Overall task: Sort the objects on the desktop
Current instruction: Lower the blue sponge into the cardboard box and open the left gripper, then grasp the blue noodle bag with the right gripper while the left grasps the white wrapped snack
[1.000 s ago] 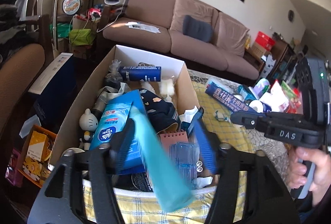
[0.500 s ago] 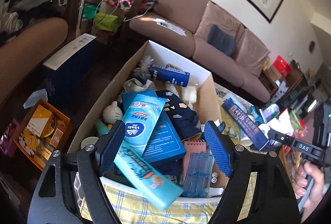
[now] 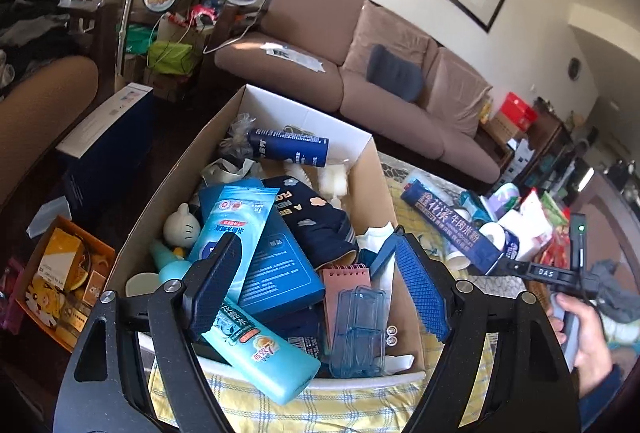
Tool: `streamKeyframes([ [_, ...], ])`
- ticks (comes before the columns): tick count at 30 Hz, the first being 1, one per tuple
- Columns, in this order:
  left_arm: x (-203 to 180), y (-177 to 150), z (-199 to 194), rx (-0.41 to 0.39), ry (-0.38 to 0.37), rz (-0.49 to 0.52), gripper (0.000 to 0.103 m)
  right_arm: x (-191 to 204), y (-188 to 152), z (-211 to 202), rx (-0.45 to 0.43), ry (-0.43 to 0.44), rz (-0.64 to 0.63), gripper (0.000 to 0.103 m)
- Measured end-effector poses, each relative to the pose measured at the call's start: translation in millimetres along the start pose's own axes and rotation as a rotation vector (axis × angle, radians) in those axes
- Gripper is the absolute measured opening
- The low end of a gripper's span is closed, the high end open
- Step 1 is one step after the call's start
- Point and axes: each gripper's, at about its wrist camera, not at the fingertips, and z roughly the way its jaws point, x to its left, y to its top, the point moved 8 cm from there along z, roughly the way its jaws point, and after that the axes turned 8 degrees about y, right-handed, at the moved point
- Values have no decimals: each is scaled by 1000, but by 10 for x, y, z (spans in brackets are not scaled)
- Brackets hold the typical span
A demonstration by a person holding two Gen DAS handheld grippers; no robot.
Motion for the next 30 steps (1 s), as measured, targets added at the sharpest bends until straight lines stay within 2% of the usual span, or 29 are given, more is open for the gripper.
streamKeyframes([
  [1, -30, -24, 32, 9, 1, -9, 78, -94, -9, -7, -9, -3, 12, 69],
  [4, -171, -106, 89, 46, -41, -57, 78, -375, -2, -44, -88, -73, -6, 85],
  [6, -336, -175, 94, 62, -72, -58, 78, -455, 96, -1, -108, -110, -94, 86],
  [8, -520, -236, 65, 49, -91, -9, 78, -541, 186, 41, -139, -135, -129, 91],
  [9, -622, -285, 47, 31, -80, 47, 78, -611, 232, 103, -153, -151, -132, 91],
  [12, -838, -431, 21, -20, -13, 198, 78, -791, 284, 358, -123, -153, -120, 89],
  [13, -900, -489, 28, -17, 0, 239, 78, -833, 282, 412, -116, -150, -112, 78],
  [14, -967, -541, 44, -5, 1, 275, 78, -854, 273, 471, -104, -124, -105, 52],
  [16, -1097, -635, 50, 13, -27, 318, 78, -842, 225, 542, -74, -15, -82, 16],
  [17, -1128, -661, 41, 15, -35, 324, 78, -841, 188, 557, -50, 26, -70, 12],
  [19, -1175, -702, 43, 19, -45, 332, 78, -809, 96, 524, -20, 74, -57, 9],
  [23, -1154, -737, 46, 45, -61, 295, 78, -618, -419, 506, 223, 133, -33, 5],
  [27, -1125, -680, -62, 40, -90, 260, 78, -290, -891, 385, 415, 165, -77, 6],
  [30, -1133, -631, -157, 23, -106, 251, 78, -65, -1140, 235, 472, 195, -54, 9],
])
